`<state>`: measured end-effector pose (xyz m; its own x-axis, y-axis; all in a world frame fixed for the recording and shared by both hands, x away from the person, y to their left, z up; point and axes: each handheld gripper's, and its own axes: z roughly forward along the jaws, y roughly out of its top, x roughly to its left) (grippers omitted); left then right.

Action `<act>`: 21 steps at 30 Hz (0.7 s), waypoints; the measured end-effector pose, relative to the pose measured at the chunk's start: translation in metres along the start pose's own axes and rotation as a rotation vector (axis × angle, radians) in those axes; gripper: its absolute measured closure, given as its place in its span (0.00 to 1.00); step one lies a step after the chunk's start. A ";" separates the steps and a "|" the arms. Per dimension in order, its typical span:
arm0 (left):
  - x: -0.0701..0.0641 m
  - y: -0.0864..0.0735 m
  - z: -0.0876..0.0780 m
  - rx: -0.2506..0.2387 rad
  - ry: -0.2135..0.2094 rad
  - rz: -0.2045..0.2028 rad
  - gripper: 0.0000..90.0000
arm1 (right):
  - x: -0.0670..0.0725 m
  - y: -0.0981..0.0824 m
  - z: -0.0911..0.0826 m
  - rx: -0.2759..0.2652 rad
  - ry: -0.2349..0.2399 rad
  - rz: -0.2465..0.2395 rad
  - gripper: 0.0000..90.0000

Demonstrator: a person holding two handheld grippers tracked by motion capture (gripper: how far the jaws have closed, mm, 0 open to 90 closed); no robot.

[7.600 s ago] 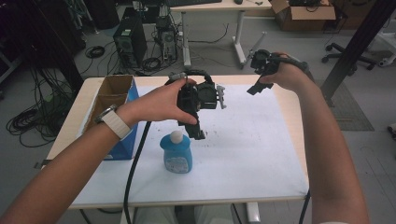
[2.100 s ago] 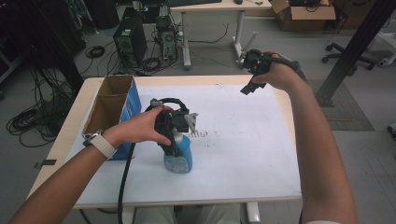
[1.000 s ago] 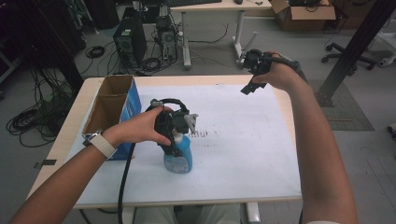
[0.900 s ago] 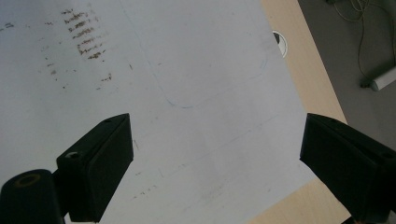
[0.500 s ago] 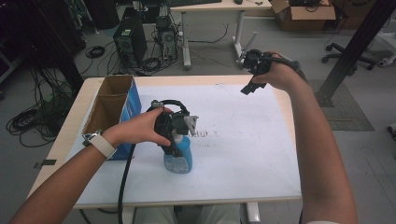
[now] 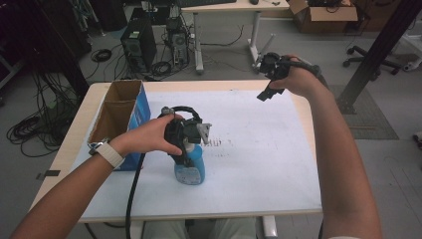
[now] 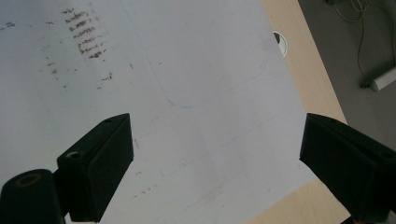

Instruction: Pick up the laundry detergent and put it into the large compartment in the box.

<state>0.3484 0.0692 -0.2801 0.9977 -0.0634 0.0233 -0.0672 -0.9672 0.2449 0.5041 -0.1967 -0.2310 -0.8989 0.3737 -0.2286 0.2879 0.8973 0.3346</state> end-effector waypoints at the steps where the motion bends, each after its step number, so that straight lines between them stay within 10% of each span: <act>1: 0.000 0.001 -0.004 -0.008 0.003 0.001 0.42 | 0.000 0.000 0.000 -0.002 0.000 -0.005 0.11; 21: 0.000 0.015 -0.070 0.015 0.073 -0.126 0.42 | 0.004 -0.005 -0.012 -0.024 -0.013 -0.006 0.11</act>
<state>0.3467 0.0718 -0.2081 0.9950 0.0764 0.0640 0.0593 -0.9699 0.2363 0.4952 -0.2023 -0.2223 -0.8961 0.3717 -0.2425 0.2746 0.8937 0.3548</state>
